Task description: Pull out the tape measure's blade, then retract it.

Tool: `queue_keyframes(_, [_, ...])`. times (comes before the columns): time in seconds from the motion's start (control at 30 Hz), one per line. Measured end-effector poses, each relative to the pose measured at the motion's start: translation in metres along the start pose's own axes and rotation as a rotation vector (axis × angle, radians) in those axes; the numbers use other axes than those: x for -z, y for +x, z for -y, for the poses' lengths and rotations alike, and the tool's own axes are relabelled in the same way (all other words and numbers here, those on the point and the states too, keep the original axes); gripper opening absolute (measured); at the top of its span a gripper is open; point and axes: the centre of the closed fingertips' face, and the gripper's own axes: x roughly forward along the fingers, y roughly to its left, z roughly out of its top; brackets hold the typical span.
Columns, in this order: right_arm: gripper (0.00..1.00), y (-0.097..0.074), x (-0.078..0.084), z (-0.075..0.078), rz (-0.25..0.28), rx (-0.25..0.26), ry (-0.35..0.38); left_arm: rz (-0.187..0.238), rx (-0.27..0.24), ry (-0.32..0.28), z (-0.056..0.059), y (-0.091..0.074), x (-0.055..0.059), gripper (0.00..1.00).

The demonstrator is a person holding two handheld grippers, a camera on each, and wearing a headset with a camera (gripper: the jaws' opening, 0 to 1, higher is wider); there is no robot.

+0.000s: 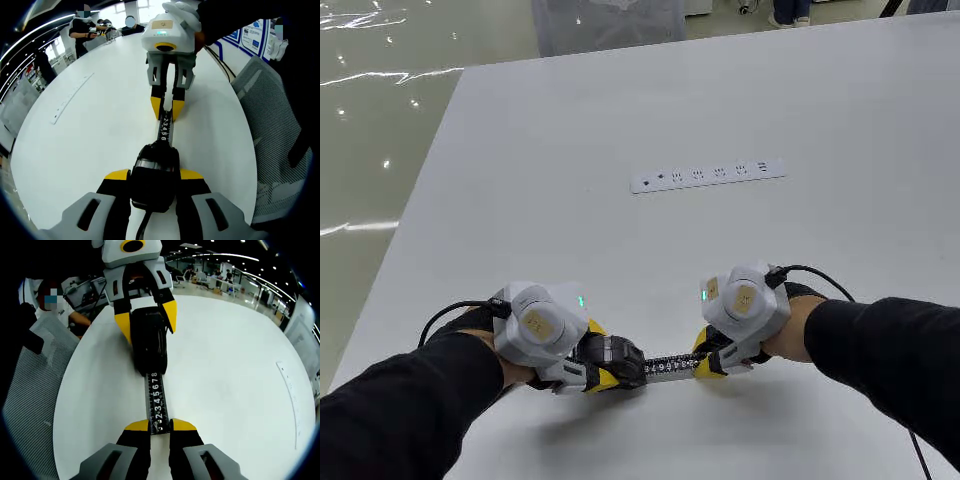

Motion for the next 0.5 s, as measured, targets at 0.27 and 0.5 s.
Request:
queue_keyframes(0.27, [0.08,-0.0014,0.0027,0.0003,-0.002,0.000,0.003,-0.001,-0.001,0.002,-0.0001,0.0001,0.0001,0.29])
queue_keyframes(0.5, [0.08,-0.0034,0.0050,0.0000,-0.005,0.001,0.002,0.000,0.002,0.003,-0.0003,0.0004,0.0002,0.29])
